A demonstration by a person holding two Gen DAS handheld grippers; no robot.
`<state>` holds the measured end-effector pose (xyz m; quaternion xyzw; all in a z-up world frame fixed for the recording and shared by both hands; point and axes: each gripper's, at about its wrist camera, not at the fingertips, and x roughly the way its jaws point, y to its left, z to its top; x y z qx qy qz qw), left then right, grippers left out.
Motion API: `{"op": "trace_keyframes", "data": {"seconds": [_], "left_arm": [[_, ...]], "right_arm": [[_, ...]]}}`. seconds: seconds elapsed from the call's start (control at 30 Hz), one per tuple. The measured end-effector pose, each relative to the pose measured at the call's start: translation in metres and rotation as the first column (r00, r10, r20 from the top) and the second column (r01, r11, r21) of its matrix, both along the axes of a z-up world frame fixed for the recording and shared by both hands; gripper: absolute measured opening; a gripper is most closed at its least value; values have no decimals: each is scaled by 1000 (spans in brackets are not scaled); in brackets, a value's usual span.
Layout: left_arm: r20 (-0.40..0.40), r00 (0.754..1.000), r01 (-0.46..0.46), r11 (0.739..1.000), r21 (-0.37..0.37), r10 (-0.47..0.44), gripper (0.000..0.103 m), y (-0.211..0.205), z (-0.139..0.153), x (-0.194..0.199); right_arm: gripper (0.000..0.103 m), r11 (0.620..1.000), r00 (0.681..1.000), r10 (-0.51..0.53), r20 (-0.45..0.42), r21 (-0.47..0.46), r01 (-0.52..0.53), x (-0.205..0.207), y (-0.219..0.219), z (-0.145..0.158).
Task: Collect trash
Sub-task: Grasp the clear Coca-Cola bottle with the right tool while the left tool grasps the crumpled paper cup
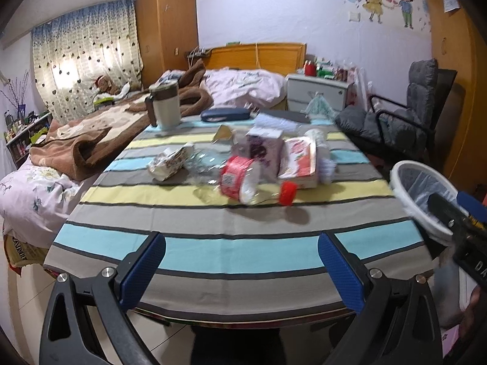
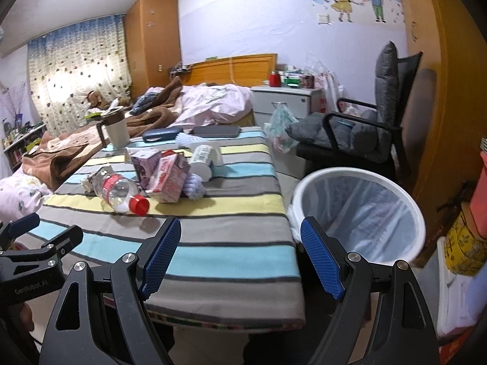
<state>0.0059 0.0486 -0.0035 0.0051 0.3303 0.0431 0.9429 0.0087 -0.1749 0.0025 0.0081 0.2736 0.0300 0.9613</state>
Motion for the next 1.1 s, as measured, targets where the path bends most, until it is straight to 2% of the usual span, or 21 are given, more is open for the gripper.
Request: {"op": "trace_keyframes", "data": {"seconds": [0.13, 0.33, 0.4, 0.47, 0.57, 0.67, 0.9, 1.0, 1.1], "left_arm": [[-13, 999, -30, 999, 23, 30, 102, 18, -3, 7], [-34, 999, -36, 997, -75, 34, 102, 63, -6, 22], [-41, 998, -52, 995, -85, 48, 102, 75, -6, 27], [-36, 997, -70, 994, -81, 68, 102, 86, -6, 33], [-37, 995, -93, 994, -63, 91, 102, 102, -6, 44], [-54, 993, -111, 993, -41, 109, 102, 118, -9, 56], [-60, 990, -130, 990, -53, 127, 102, 146, -9, 77], [-48, 992, -118, 993, -31, 116, 102, 148, -6, 83], [-56, 993, -104, 993, -46, 101, 102, 152, -6, 92]], "right_arm": [[82, 997, 996, 82, -26, -1, -82, 15, 13, -5], [82, 981, 980, 195, -40, 24, -195, 39, 39, -8], [82, 970, 969, 243, -55, 36, -241, 48, 49, -8], [82, 952, 950, 306, -68, 55, -302, 57, 59, -8], [82, 929, 927, 370, -62, 43, -367, 67, 76, -8], [82, 902, 897, 433, -91, 33, -431, 80, 93, -11], [82, 845, 833, 533, -148, 31, -535, 101, 118, -20], [82, 817, 806, 567, -170, -5, -576, 107, 127, -23], [82, 801, 794, 571, -211, -73, -595, 112, 143, -27]]}}
